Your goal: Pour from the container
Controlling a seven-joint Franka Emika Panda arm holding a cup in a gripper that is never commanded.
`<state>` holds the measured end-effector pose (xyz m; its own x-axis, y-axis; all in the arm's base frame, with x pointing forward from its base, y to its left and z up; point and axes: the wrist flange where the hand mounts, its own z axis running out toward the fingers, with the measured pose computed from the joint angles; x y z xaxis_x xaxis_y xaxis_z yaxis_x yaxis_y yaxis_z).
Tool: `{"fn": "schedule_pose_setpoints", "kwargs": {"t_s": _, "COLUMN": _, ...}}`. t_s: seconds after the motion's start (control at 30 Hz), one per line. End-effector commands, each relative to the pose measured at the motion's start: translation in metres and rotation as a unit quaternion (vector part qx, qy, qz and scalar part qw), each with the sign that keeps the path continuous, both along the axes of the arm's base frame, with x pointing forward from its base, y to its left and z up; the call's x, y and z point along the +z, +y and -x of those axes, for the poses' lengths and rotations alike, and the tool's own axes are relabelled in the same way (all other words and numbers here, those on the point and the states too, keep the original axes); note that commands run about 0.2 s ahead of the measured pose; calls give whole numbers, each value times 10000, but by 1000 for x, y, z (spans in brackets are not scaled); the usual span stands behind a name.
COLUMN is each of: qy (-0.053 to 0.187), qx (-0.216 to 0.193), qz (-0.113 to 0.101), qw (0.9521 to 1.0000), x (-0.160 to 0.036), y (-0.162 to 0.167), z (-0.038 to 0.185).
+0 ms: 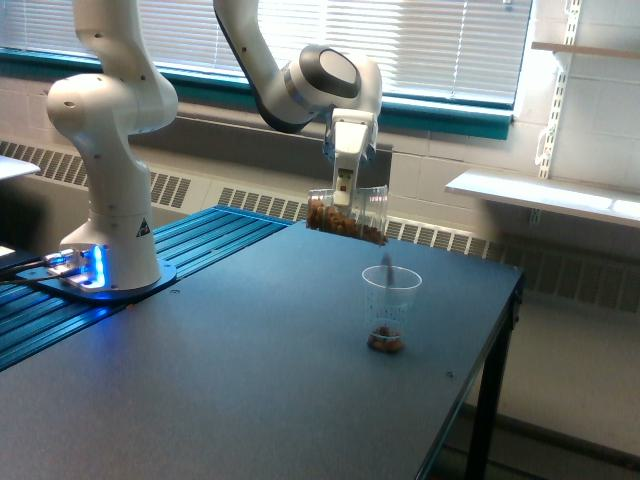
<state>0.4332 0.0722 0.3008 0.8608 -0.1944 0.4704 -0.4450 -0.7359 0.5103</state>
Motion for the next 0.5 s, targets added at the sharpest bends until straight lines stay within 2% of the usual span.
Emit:
{"fn": "schedule_pose_setpoints", "kwargs": {"t_s": 0.03, "qy": 77, "qx": 59, "qz": 50, "qw": 9999, "x": 1, "y": 5, "z": -2}}
{"fn": "schedule_pose_setpoints", "kwargs": {"t_s": 0.5, "qy": 137, "qx": 92, "qz": 139, "qw": 9998, "x": 1, "y": 7, "z": -5}}
